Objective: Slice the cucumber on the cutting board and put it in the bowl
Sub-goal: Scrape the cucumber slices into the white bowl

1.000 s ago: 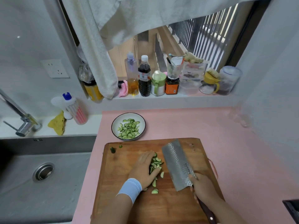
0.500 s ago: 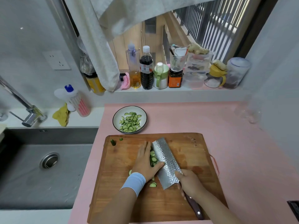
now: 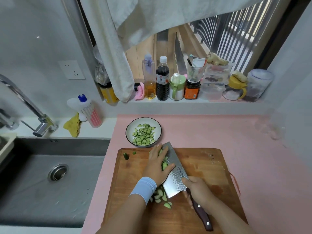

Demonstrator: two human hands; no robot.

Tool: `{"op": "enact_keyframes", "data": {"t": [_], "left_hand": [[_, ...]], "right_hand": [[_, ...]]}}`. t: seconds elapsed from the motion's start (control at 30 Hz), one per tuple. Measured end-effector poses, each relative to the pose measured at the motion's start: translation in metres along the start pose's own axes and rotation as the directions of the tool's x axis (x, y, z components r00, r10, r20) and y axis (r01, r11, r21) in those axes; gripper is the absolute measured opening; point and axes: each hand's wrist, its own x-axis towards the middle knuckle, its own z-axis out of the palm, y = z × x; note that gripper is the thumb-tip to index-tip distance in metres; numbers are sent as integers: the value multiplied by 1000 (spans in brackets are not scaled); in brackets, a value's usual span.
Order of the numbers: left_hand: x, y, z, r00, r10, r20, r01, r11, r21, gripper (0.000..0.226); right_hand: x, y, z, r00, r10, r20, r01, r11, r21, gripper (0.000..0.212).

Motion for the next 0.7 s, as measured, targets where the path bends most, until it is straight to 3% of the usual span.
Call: {"op": "enact_keyframes", "data": {"t": [0.17,0.43,0.7], "left_hand": [[45,-7,-33,999,33,-35,-31,999,29,62],[127,-44,-77,1000,14,20,-16,996,88,49],[153,-105,-84,987,-156,39,146,972,184,39]], "right_hand": [[18,-45,16,999,-24,-30,26,998,54,30],[69,-114,51,991,-13,-130,24,997,77,32],[109,-134,54,971,26,-237,-22,1000,20,23]]}}
